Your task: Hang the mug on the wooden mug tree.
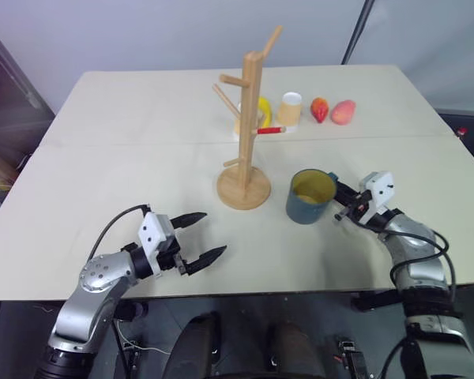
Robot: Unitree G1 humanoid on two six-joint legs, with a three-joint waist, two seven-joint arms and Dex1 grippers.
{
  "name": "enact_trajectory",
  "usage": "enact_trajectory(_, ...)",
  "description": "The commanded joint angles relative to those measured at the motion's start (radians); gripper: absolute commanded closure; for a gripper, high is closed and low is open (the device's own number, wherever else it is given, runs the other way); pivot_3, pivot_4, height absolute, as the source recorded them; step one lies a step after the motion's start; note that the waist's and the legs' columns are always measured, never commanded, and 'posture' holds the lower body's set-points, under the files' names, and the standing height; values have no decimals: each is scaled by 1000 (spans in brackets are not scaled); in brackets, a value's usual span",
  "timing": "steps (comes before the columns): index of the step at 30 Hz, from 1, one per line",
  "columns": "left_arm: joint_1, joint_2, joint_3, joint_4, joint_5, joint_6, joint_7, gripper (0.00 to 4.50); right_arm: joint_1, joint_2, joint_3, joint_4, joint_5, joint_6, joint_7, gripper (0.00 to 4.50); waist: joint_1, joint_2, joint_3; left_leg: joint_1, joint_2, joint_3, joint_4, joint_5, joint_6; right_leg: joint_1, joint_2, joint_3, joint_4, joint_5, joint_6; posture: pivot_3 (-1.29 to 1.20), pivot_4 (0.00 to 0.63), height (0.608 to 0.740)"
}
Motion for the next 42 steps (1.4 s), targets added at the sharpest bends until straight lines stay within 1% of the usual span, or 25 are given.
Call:
enact_trajectory(1, -32, 14, 62, -32, -53, 10, 7, 0, -34, -68, 9, -250, 5, 73, 3, 4473, -3, 0, 0, 0, 0, 0, 0, 0, 0, 0, 0, 0, 0, 0, 0, 0, 150, 740)
enact_trajectory(4, -69, 23, 108, -28, -102, 38, 9, 0, -90, -127, 28, -357, 17, 171, 12, 4473, -2, 0, 0, 0, 0, 0, 0, 0, 0, 0, 0, 0, 0, 0, 0, 0, 150, 740)
enact_trajectory(8, -134, 44, 156, -35, -178, 97, 9, 0, -203, -178, 58, -342, -7, 224, 35, 4473, 2, -1, 1, 0, 0, 0, 0, 0, 0, 0, 0, -1, -1, 0, 0, 0, 150, 740)
enact_trajectory(15, -179, 79, 193, -76, -274, 190, 25, 0, -328, -183, 107, -264, -12, 219, 92, 4473, 2, -3, 2, -1, 0, 0, 0, 0, 0, 0, 0, -1, -2, 0, 0, 0, 150, 740)
enact_trajectory(23, -160, 78, 199, -110, -278, 209, 55, 0, -472, -162, 187, -208, -59, 250, 114, 4473, -4, -2, 2, -1, 0, 0, 0, 0, 0, 0, 0, -1, -1, 0, 0, 0, 150, 740)
enact_trajectory(30, -150, 72, 198, -126, -282, 217, 70, 0, -530, -139, 231, -179, -88, 251, 124, 4473, 1, -3, 2, -1, 0, 0, 0, 0, 0, 0, 0, -1, -1, 1, 1, 0, 150, 740)
enact_trajectory(42, -163, 56, 196, -125, -284, 213, 89, 0, -560, -116, 265, -114, -143, 225, 121, 4473, -1, -3, 2, -1, 0, 0, 0, 0, 0, 0, 0, -1, -1, 1, 1, 0, 150, 740)
